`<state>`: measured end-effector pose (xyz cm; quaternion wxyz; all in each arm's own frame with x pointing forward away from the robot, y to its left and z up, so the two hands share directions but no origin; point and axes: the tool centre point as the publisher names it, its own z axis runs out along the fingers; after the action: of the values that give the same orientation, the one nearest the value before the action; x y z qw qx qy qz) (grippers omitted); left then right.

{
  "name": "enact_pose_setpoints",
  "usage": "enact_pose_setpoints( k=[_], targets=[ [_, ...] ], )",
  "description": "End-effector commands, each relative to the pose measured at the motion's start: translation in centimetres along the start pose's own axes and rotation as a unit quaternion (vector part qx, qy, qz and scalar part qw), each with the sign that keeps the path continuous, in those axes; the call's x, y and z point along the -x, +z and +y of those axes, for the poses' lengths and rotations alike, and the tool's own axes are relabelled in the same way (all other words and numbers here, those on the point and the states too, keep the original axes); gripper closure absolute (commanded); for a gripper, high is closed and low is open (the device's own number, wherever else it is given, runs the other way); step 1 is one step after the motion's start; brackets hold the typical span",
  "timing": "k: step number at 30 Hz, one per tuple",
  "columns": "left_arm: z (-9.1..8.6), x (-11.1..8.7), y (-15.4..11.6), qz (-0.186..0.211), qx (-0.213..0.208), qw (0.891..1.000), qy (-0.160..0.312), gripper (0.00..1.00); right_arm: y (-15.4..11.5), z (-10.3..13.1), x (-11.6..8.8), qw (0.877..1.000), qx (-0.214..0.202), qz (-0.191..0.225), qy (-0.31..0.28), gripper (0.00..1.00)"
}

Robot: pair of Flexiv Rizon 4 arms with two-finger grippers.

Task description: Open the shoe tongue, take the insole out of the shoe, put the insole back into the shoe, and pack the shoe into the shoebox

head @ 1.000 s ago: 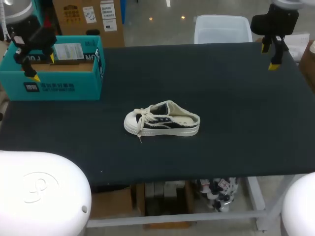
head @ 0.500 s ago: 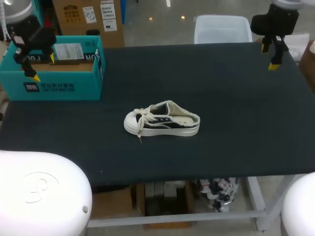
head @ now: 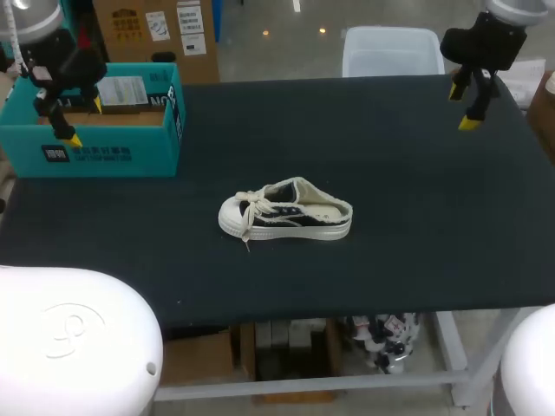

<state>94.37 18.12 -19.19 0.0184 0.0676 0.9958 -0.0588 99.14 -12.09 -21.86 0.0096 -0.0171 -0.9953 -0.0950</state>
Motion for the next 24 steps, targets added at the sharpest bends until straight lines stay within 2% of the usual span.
enact_pose_setpoints(
  k=[1,2,4,8,9,12,17,19,24],
  targets=[
    [-1.2,-0.8,0.2,-0.005,0.004,1.000,-0.028,0.00,1.6,0.2,-1.0,1.000,0.020,-0.015,0.001,0.00],
    [-1.4,-0.9,0.2,0.000,0.003,0.999,-0.036,0.00,1.9,0.5,-1.2,1.000,0.024,-0.015,0.000,0.00],
    [-1.7,-0.7,0.2,0.010,-0.009,0.997,-0.082,0.00,2.3,0.8,-1.5,0.999,0.038,-0.017,0.000,0.00],
    [-2.4,-0.8,0.6,0.015,-0.005,0.993,-0.118,0.00,3.5,1.7,-2.3,0.998,0.066,-0.021,0.000,0.00],
    [-2.6,-0.8,0.7,0.015,-0.007,0.990,-0.140,0.00,3.9,1.9,-2.4,0.997,0.070,-0.023,0.003,0.00],
    [-3.2,-0.8,1.1,0.025,-0.022,0.986,-0.165,0.00,5.0,2.4,-2.9,0.996,0.088,-0.023,0.012,0.00],
    [-4.9,-0.9,2.4,0.025,-0.016,0.982,-0.188,0.00,7.1,3.6,-3.5,0.992,0.121,-0.024,0.018,0.00],
    [-5.7,-0.9,2.7,0.033,-0.023,0.983,-0.178,0.00,7.9,4.0,-3.7,0.991,0.132,-0.021,0.017,0.00],
    [-7.3,-0.8,3.0,0.021,-0.010,0.982,-0.185,0.00,9.3,4.9,-4.1,0.987,0.157,-0.015,0.017,0.00]
  ],
)
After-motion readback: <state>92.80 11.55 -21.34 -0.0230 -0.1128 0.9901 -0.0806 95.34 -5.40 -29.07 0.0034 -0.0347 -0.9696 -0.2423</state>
